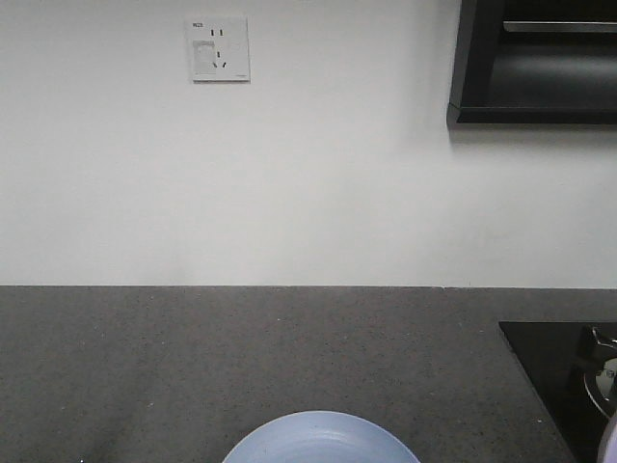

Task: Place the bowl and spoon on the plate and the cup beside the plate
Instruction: 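Lower the lilac bowl onto the plate with the right gripper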

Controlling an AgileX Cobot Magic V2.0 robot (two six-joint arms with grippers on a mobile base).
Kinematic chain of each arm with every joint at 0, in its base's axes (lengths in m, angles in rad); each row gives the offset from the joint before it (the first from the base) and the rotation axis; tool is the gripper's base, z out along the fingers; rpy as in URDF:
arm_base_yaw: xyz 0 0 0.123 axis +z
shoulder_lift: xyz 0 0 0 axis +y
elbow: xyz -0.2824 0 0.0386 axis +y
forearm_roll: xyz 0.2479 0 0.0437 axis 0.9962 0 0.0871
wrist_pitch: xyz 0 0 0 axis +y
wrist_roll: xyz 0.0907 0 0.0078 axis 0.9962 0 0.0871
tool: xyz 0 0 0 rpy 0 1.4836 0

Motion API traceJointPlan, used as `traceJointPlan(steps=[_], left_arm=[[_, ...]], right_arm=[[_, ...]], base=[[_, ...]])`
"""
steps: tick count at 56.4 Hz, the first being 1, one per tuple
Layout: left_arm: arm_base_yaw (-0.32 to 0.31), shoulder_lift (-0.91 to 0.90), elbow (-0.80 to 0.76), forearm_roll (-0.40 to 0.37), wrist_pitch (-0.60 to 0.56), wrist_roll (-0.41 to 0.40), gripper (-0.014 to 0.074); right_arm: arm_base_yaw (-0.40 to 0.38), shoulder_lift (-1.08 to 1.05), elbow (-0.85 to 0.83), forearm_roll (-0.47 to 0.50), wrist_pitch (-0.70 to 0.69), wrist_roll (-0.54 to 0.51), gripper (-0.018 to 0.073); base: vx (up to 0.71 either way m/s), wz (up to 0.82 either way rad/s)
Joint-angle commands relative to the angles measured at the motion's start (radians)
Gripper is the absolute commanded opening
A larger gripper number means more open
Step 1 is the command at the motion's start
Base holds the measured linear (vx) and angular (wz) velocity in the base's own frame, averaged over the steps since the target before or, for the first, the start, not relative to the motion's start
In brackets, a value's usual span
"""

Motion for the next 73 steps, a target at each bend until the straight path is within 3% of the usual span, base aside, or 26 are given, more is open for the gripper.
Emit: traceJointPlan(steps=[1, 40, 48, 55, 66, 73], left_arm=[[-0.007, 0.009, -0.025, -0.024, -0.071, -0.003, 0.0], [-0.007, 0.009, -0.025, -0.024, -0.074, -0.003, 0.0003], [-0.007, 0.009, -0.025, -0.024, -0.077, -0.003, 0.0003], [-0.007, 0.009, -0.025, -0.024, -0.071, -0.003, 0.0003], [-0.007, 0.009, -0.025, -0.024, -0.065, -0.003, 0.0003], [-0.007, 0.009, -0.025, -0.024, -0.048, -0.003, 0.0003]], right_arm=[[0.002, 0.012, -0.026, -0.017, -0.085, -0.008, -0.0008], [0.002, 0.013, -0.026, 0.004, -0.12, -0.007, -0.0008], [0.011, 0.075, -0.039, 0.009, -0.052, -0.001, -0.0008], [0.072, 0.203, -0.083, 0.026, 0.039, 0.0, -0.0008], [0.282, 0.515, -0.199, 0.039, 0.097, -0.009, -0.0008], [0.373, 0.714, -0.297, 0.04, 0.101, -0.009, -0.0008]], base=[[0.0, 0.0], [0.0, 0.0], [0.0, 0.0], [0.0, 0.0], [0.0, 0.0], [0.0, 0.0]])
